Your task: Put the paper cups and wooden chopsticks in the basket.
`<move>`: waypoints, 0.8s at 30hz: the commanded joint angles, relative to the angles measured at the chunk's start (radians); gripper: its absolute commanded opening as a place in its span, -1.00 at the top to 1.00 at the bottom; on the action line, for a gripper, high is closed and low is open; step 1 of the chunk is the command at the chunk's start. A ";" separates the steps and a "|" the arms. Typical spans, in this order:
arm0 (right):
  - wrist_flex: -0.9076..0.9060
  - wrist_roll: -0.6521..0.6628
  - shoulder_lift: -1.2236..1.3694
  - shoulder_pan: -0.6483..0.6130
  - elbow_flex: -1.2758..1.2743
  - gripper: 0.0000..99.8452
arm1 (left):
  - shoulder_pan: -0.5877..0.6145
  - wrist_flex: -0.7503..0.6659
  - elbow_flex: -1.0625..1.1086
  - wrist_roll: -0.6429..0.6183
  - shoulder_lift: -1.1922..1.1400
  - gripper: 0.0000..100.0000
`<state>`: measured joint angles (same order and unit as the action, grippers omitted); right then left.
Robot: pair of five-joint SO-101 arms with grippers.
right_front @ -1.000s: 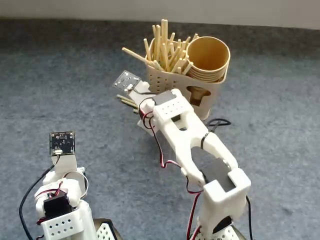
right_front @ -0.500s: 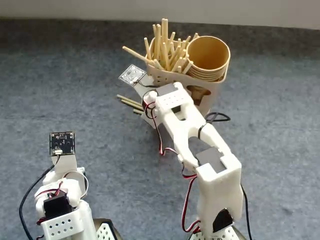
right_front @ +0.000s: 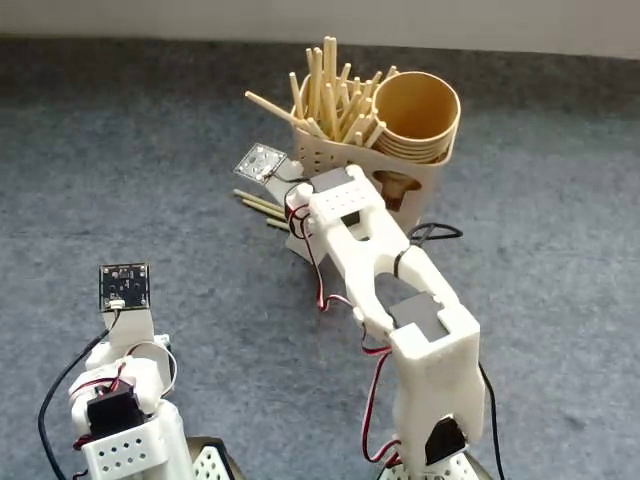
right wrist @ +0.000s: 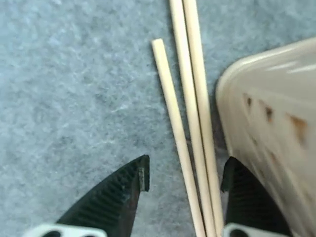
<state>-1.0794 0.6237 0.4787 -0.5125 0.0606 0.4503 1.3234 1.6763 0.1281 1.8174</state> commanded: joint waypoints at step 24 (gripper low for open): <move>-0.513 0.011 0.097 -0.134 0.435 0.90 | -0.048 0.005 0.019 0.003 0.018 0.97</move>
<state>-1.5566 0.6283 0.5877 -0.6414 0.4120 0.4258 1.3234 1.6763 0.1281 1.8174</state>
